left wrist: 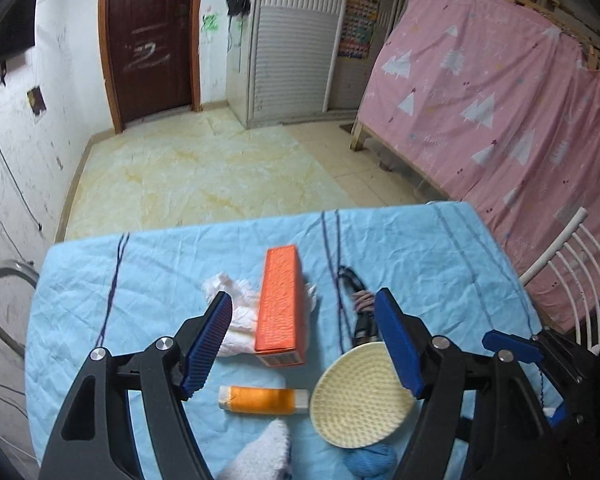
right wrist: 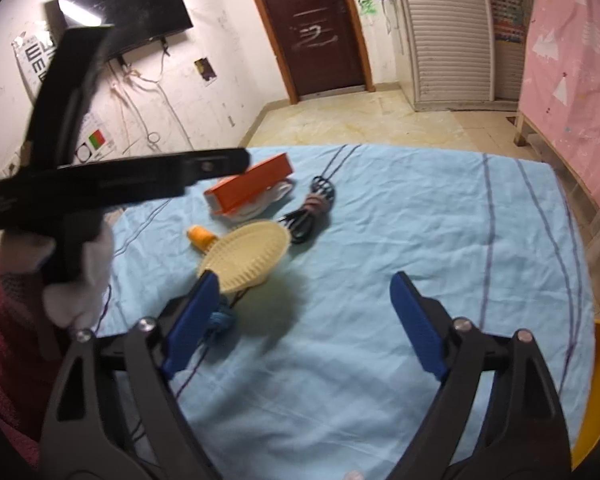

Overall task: Collect trash
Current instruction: 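Move both tools back over the items on the bedsheet, then grasp the yellow round brush with the right tool while the left tool grasps the orange box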

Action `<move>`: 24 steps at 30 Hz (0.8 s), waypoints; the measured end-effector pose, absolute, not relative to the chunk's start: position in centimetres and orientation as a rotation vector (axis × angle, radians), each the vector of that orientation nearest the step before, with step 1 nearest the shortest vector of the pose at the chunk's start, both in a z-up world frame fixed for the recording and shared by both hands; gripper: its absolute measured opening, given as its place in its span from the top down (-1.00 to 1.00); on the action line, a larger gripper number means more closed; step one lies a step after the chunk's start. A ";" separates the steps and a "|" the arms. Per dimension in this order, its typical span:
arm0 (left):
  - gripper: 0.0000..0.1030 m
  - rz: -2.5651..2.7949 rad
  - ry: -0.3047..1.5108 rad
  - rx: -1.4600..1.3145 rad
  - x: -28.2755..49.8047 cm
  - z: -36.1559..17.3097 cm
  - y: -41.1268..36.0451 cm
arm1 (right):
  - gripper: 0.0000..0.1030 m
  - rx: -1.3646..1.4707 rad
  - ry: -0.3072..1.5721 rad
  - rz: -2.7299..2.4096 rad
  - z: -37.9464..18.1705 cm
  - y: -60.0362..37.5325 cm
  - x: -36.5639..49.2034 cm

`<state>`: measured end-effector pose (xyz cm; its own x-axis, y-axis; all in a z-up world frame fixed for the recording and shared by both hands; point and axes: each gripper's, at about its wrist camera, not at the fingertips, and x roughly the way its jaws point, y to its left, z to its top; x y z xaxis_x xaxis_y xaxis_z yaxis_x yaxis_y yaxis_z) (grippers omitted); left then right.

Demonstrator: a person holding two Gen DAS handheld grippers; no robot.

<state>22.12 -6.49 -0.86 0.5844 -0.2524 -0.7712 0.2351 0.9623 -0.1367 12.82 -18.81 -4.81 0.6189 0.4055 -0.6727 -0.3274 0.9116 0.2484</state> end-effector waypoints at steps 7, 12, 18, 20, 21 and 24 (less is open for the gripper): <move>-0.26 -0.283 0.959 -0.069 23.6 -2.9 -5.5 | -0.64 0.097 0.836 0.448 -5.7 -17.3 13.6; -0.03 -0.325 1.003 -0.103 24.4 -4.1 -5.5 | -0.67 0.093 0.850 0.453 -6.1 -17.0 14.0; 0.66 -0.322 1.003 -0.112 24.3 -4.6 -5.1 | -0.69 0.080 0.860 0.462 -6.2 -15.9 14.5; 0.70 -0.333 0.996 -0.115 24.1 -4.6 -5.0 | -0.69 0.074 0.863 0.466 -6.2 -15.4 14.6; 0.70 -0.342 0.990 -0.118 23.9 -4.5 -5.0 | -0.69 0.072 0.865 0.465 -6.3 -15.3 14.7; 0.71 -0.357 0.968 -0.137 23.3 -4.0 -4.7 | -0.69 0.077 0.875 0.468 -6.5 -14.7 15.0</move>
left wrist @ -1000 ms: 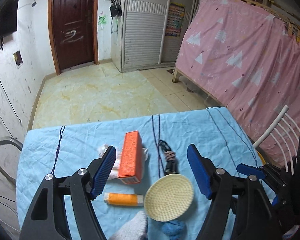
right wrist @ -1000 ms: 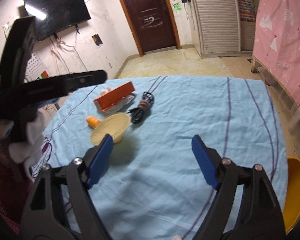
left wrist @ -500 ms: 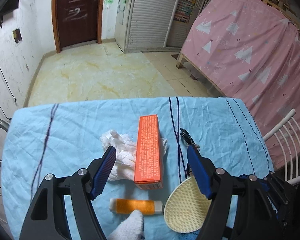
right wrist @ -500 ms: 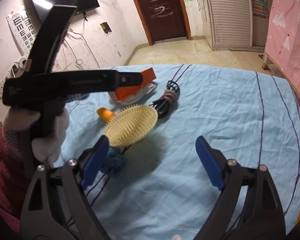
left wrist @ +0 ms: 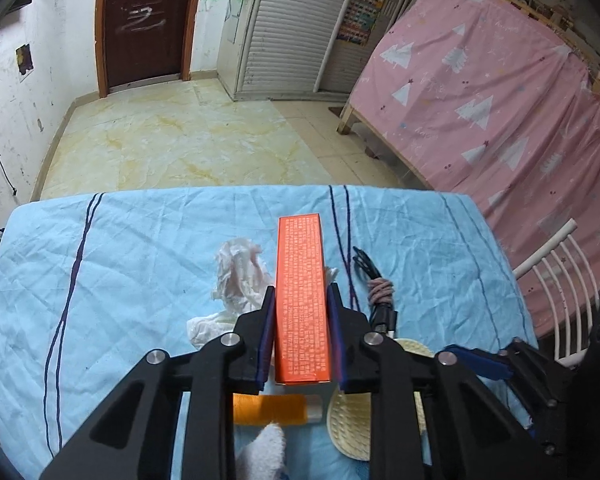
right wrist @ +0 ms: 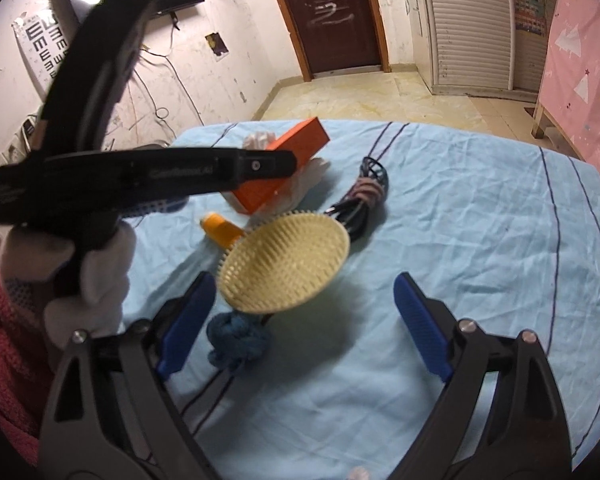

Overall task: Collect trash
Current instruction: 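Grasp the yellow round brush with the right tool while the left tool grasps the orange box, then carry the brush and orange box over the yellow bin and open both tools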

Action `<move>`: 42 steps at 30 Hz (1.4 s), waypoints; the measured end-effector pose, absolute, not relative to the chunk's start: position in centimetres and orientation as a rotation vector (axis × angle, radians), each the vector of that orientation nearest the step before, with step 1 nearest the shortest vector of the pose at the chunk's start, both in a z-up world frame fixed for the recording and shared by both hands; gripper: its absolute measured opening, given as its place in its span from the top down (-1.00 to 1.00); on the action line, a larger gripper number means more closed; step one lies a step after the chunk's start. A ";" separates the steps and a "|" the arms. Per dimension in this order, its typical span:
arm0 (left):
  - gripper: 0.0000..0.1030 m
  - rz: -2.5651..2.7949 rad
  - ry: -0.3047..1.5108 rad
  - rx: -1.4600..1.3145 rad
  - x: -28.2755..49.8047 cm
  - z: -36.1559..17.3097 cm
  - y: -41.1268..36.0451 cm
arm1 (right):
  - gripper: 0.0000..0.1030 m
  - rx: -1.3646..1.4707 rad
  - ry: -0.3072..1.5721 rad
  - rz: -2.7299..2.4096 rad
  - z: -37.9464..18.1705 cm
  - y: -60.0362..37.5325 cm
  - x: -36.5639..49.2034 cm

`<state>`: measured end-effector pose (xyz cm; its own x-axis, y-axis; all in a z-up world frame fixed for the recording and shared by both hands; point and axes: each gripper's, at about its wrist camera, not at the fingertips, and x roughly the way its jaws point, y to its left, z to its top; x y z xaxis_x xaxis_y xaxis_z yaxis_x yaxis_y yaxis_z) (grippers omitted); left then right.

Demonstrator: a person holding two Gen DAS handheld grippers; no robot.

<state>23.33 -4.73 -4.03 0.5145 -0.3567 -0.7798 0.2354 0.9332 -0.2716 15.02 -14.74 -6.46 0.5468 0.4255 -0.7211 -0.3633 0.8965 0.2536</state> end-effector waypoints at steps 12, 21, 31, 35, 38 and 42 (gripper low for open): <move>0.70 -0.389 0.838 -0.214 20.9 -0.4 -2.8 | -0.17 0.270 0.929 0.521 -7.2 -15.0 17.3; 0.70 -0.376 0.819 -0.212 19.4 0.2 -1.9 | 0.59 0.324 0.912 0.553 -7.0 -15.5 17.0; 0.70 -0.364 0.794 -0.182 17.3 1.6 -2.8 | 0.71 0.253 0.837 0.534 -4.8 -15.4 14.7; 0.70 -0.367 0.786 -0.163 16.6 2.2 -3.7 | 0.73 0.261 0.800 0.522 -3.8 -17.0 13.7; 0.70 -0.372 0.782 -0.146 16.2 2.8 -4.7 | 0.76 0.277 0.777 0.510 -3.3 -18.4 13.2; 0.70 -0.382 0.772 -0.119 15.5 3.6 -6.3 | 0.77 0.306 0.738 0.486 -2.5 -20.6 12.2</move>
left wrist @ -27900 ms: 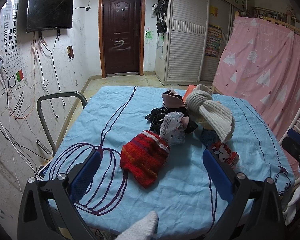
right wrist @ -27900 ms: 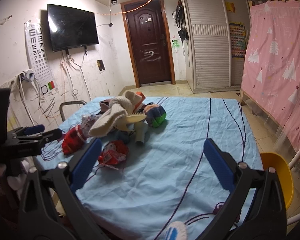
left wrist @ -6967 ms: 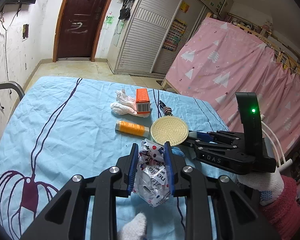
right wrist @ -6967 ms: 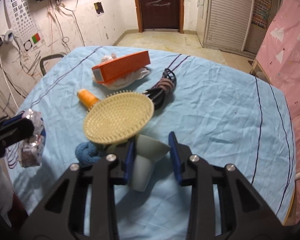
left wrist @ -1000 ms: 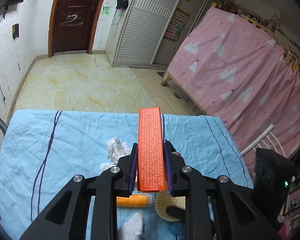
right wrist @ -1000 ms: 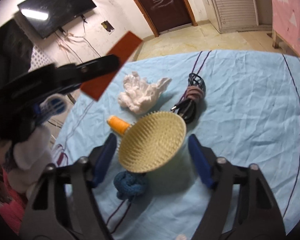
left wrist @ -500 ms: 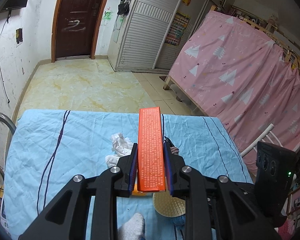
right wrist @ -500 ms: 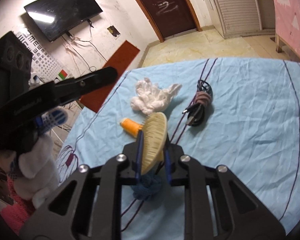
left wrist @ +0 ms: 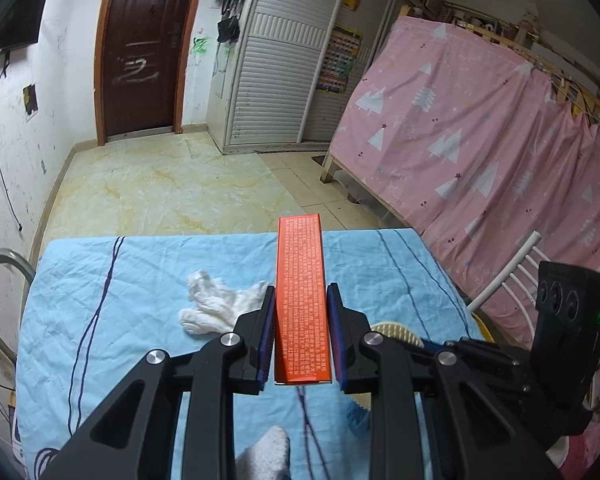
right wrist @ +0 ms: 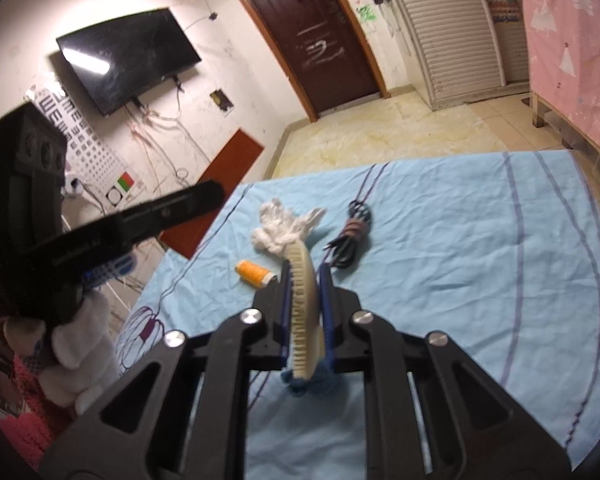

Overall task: Collect trash
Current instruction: 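Carry the brush and orange box over the yellow bin and open both tools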

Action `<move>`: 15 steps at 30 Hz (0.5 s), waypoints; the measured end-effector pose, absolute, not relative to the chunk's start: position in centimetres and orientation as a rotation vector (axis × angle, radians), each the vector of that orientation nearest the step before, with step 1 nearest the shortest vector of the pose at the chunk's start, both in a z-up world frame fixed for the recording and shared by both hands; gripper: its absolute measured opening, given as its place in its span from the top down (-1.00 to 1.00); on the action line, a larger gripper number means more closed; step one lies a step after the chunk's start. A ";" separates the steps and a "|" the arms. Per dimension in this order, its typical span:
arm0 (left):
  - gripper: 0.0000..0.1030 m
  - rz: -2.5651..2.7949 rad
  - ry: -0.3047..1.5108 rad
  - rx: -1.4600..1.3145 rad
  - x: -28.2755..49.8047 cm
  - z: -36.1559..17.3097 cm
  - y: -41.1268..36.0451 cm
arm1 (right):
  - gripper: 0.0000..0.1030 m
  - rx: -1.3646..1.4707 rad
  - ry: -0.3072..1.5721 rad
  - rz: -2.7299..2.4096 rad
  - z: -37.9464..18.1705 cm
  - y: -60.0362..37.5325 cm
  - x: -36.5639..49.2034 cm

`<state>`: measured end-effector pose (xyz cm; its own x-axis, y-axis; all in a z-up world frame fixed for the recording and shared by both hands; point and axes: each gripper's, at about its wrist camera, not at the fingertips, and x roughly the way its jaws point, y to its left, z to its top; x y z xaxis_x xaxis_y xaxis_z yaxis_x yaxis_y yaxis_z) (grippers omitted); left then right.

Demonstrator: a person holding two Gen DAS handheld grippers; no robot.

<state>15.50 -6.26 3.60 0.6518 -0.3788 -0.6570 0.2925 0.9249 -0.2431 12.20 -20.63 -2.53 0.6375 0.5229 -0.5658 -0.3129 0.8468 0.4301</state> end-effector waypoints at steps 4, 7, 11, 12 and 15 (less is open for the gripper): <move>0.70 -0.394 0.765 -0.096 14.8 4.2 -8.2 | 0.78 0.310 0.713 0.467 -2.2 -22.2 11.3; 0.70 -0.401 0.764 -0.084 14.4 4.5 -9.5 | 0.78 0.319 0.696 0.461 -2.2 -23.2 10.5; 0.70 -0.412 0.763 -0.055 13.8 4.9 -11.6 | 0.78 0.346 0.661 0.443 -1.8 -25.5 9.7; 0.70 -0.415 0.763 -0.049 13.7 5.0 -12.0 | 0.78 0.351 0.654 0.436 -1.6 -25.7 9.7; 0.70 -0.429 0.758 -0.031 13.2 5.3 -13.7 | 0.78 0.377 0.626 0.404 -1.3 -28.0 9.0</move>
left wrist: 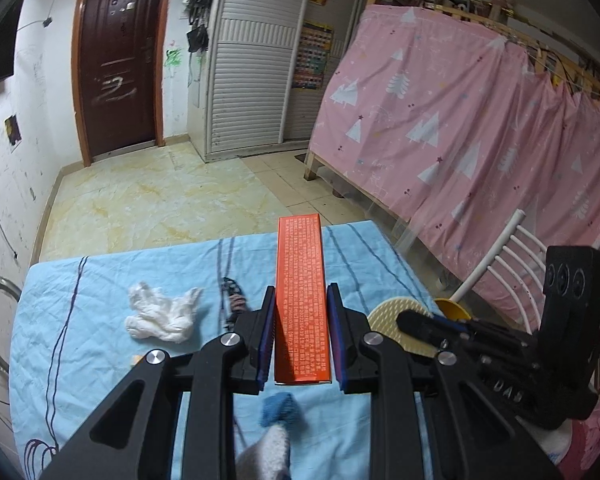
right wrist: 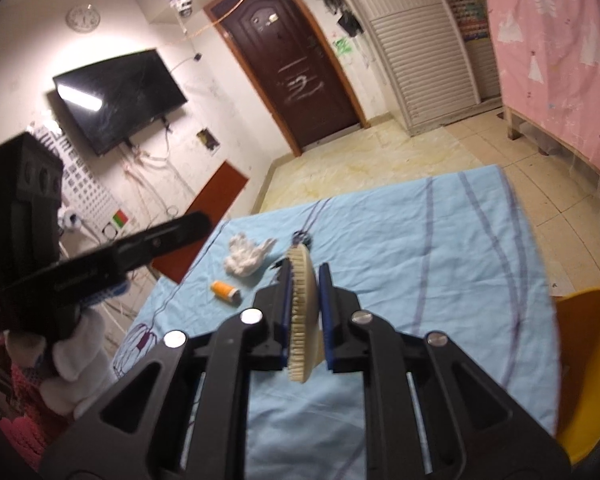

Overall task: Collect trash
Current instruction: 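Carry the brush and orange box over the yellow bin and open both tools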

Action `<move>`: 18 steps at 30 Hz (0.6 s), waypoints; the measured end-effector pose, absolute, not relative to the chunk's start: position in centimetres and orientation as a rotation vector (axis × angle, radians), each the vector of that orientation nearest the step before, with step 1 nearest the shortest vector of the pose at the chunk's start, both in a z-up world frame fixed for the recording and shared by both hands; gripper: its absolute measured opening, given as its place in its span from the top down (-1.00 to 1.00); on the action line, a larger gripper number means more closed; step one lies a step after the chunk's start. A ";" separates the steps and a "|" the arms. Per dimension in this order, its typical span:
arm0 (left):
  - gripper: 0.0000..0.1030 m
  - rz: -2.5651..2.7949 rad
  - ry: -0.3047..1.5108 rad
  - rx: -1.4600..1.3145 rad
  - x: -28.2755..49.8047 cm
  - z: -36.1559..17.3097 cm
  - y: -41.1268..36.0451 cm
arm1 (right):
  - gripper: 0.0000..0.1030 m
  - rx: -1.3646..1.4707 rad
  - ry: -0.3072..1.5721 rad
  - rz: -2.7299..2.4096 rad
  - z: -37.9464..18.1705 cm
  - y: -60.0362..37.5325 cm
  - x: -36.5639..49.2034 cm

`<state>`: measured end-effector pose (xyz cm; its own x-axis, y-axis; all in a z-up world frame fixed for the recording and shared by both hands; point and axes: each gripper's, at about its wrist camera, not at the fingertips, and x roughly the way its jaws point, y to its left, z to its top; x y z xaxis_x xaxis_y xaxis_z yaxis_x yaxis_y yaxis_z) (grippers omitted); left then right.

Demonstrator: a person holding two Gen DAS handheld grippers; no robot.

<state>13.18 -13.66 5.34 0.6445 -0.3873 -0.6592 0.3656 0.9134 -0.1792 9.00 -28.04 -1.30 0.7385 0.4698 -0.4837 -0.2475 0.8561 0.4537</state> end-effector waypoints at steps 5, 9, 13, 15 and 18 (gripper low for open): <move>0.70 -0.464 0.759 -0.001 12.5 5.6 -17.0 | 0.78 0.416 0.580 0.337 -1.1 -32.3 7.8; 0.70 -0.503 0.763 0.027 11.9 5.6 -20.2 | 0.78 0.439 0.546 0.274 -1.0 -35.7 6.5; 0.70 -0.546 0.772 0.055 11.3 5.2 -23.5 | 0.78 0.472 0.521 0.231 -1.1 -38.9 5.2; 0.70 -0.564 0.778 0.064 11.0 5.0 -24.9 | 0.78 0.492 0.507 0.209 -1.3 -40.6 4.6; 0.70 -0.592 0.786 0.082 10.6 4.7 -27.0 | 0.78 0.510 0.491 0.175 -1.5 -42.5 3.8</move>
